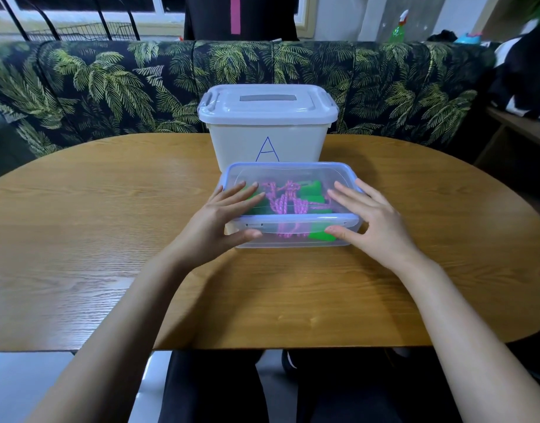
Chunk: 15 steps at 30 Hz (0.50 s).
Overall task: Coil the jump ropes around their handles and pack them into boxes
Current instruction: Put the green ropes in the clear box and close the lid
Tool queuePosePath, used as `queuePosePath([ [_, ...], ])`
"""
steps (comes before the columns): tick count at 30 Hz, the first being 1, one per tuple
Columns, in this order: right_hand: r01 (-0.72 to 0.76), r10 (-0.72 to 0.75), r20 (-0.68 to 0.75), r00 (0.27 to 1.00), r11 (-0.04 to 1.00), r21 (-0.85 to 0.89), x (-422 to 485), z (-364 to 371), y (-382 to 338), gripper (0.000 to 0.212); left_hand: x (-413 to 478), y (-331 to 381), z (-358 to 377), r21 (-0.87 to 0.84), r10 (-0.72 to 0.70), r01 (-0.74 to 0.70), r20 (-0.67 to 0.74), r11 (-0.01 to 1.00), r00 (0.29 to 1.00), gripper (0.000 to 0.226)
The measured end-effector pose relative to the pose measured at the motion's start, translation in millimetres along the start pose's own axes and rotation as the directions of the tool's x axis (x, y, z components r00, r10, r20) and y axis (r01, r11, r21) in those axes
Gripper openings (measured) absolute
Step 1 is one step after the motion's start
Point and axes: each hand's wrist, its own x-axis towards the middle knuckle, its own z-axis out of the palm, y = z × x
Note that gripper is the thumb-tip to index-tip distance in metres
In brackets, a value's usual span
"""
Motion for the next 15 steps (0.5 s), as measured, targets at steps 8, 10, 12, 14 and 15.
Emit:
queuePosePath([
  [8, -0.012, 0.011, 0.068, 0.998, 1.0, 0.018, 0, -3, 1, 0.072, 1, 4, -10, -0.005, -0.032, 0.033, 0.078, 0.999, 0.996, 0.07],
  [10, -0.013, 0.012, 0.06, 0.998, 1.0, 0.028, 1, -2, 2, 0.068, -1, 6, -5, 0.02, -0.021, 0.02, 0.028, 1.0, 0.999, 0.069],
  [12, -0.015, 0.014, 0.032, 0.999, 0.999, 0.045, 1, 1, 2, 0.068, -3, 7, -1, 0.032, -0.025, 0.026, -0.015, 0.999, 1.0, 0.065],
  [14, -0.009, 0.009, -0.007, 1.0, 0.998, 0.058, 0, 3, 1, 0.069, -4, 8, 2, 0.053, -0.018, 0.022, -0.059, 0.998, 0.998, 0.062],
  [15, -0.006, 0.007, -0.022, 1.0, 0.998, 0.061, -1, 4, 1, 0.07, -5, 8, 3, 0.066, -0.011, 0.016, -0.074, 0.998, 0.997, 0.06],
])
